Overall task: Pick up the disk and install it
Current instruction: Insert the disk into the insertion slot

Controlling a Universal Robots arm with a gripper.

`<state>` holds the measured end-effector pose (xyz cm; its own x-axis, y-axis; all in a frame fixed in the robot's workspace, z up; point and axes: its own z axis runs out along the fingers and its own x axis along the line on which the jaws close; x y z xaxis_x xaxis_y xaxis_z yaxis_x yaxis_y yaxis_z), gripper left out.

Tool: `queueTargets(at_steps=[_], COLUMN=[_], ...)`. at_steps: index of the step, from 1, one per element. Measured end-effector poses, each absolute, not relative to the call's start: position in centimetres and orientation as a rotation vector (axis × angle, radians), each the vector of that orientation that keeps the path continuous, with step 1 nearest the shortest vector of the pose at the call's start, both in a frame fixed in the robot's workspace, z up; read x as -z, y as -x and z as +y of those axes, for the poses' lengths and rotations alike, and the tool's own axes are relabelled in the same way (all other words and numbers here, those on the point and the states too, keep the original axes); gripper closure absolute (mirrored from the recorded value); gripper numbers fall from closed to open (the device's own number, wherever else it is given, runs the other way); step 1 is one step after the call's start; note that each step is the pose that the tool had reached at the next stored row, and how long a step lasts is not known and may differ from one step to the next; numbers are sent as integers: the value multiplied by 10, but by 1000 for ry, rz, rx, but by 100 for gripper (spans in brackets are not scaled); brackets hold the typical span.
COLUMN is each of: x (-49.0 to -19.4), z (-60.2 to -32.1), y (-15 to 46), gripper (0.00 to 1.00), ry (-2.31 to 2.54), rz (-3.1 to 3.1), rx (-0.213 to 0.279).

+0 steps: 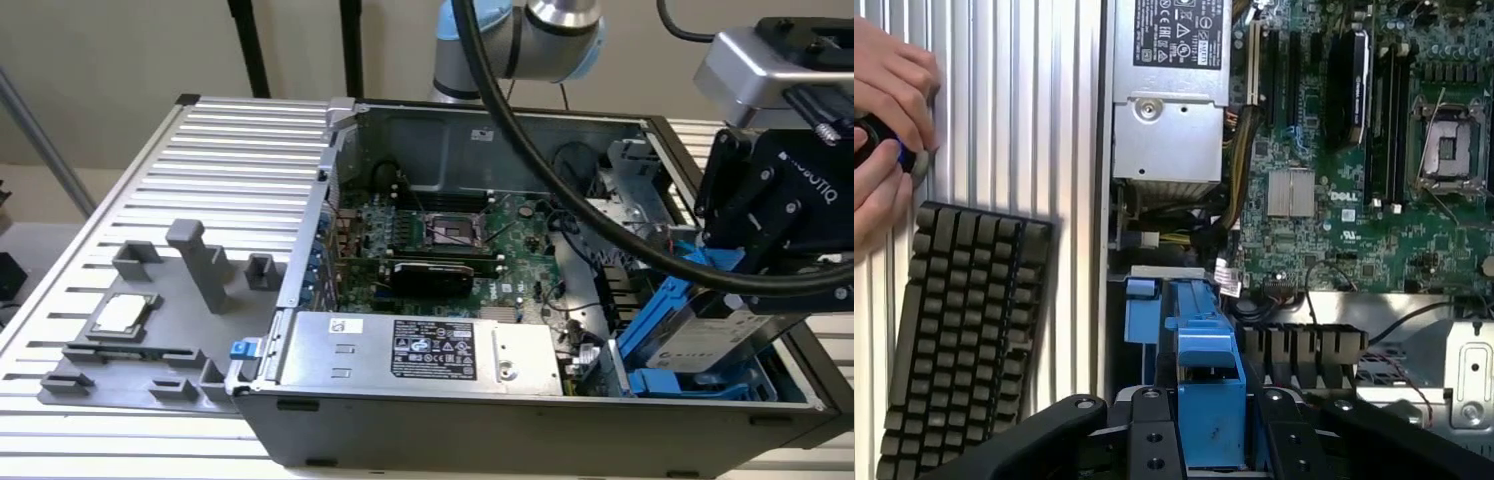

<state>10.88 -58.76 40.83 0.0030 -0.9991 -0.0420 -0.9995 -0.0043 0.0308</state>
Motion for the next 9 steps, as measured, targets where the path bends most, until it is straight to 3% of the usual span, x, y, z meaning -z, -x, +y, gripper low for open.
queueTargets(at_steps=[9], x=[-392], z=[-587], y=[-108], gripper=[100], ry=[2230], rz=[2199], rx=[-83])
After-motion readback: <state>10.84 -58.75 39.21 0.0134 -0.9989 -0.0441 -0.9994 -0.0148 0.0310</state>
